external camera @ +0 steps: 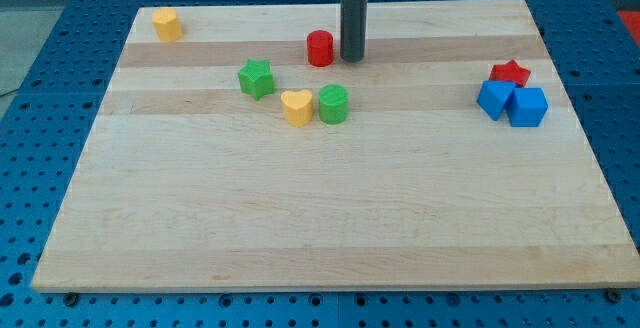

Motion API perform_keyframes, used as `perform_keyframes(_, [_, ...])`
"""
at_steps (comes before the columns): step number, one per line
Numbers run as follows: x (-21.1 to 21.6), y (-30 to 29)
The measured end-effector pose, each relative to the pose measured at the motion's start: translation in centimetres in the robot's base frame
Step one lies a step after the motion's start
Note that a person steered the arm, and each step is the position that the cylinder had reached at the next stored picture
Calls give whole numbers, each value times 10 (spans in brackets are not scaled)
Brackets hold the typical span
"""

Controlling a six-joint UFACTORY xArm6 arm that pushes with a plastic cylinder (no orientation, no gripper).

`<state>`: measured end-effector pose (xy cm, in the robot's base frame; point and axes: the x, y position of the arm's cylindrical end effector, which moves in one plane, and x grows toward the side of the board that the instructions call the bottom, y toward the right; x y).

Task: Move the red circle to the top center

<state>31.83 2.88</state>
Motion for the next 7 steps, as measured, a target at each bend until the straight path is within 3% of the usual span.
perform_keyframes(1, [22,-13])
perform_keyframes(2, [20,-62])
perform_keyframes(4, [-54,-71])
perform_keyframes(6, [10,-30])
perform_keyframes(7, [-3,-3])
